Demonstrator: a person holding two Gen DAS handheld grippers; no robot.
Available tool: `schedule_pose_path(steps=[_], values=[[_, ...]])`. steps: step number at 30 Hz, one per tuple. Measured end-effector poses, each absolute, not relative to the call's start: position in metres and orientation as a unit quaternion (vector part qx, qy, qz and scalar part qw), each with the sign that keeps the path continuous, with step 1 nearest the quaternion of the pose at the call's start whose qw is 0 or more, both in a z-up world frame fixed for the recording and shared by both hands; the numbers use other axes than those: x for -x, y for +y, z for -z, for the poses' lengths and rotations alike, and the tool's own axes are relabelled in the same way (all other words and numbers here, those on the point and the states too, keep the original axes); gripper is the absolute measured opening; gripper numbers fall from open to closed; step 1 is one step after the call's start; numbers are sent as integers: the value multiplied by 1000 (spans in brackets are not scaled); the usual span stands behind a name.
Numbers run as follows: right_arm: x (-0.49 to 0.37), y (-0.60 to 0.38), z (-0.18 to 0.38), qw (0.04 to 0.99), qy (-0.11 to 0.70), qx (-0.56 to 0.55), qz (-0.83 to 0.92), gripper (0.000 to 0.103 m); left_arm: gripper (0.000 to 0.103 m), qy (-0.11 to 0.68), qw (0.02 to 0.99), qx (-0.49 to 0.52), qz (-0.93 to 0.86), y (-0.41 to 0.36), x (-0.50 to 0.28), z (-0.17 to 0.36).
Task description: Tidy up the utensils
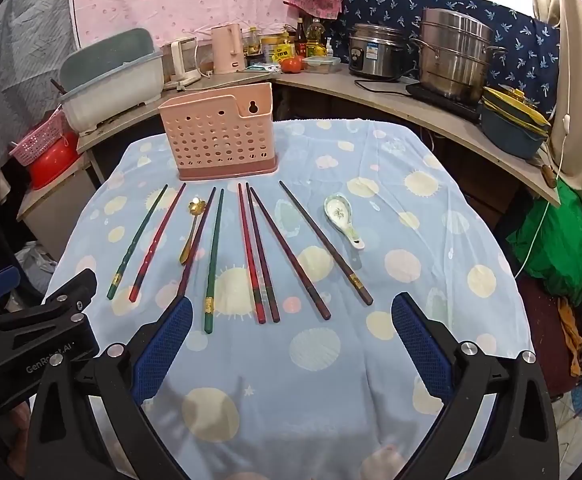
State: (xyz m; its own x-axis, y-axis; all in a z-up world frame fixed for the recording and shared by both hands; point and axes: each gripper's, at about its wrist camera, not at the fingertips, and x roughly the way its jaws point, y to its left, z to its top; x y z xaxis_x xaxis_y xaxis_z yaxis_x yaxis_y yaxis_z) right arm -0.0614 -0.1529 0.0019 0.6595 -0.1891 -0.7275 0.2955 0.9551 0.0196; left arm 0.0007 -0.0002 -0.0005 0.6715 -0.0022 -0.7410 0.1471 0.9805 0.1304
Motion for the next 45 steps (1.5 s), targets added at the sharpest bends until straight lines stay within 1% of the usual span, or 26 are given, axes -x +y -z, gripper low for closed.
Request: schedule_pose_path(steps=[10,19,45], values=[[62,-156,-4,910,386,-68,132,96,96,400,911,-90,41,-2,-4,6],[64,-157,-8,911,384,-72,131,96,96,397,913,-90,40,3,3,-5],[66,-157,-9,912,381,-71,132,96,96,398,912,-92,38,6,5,-5]])
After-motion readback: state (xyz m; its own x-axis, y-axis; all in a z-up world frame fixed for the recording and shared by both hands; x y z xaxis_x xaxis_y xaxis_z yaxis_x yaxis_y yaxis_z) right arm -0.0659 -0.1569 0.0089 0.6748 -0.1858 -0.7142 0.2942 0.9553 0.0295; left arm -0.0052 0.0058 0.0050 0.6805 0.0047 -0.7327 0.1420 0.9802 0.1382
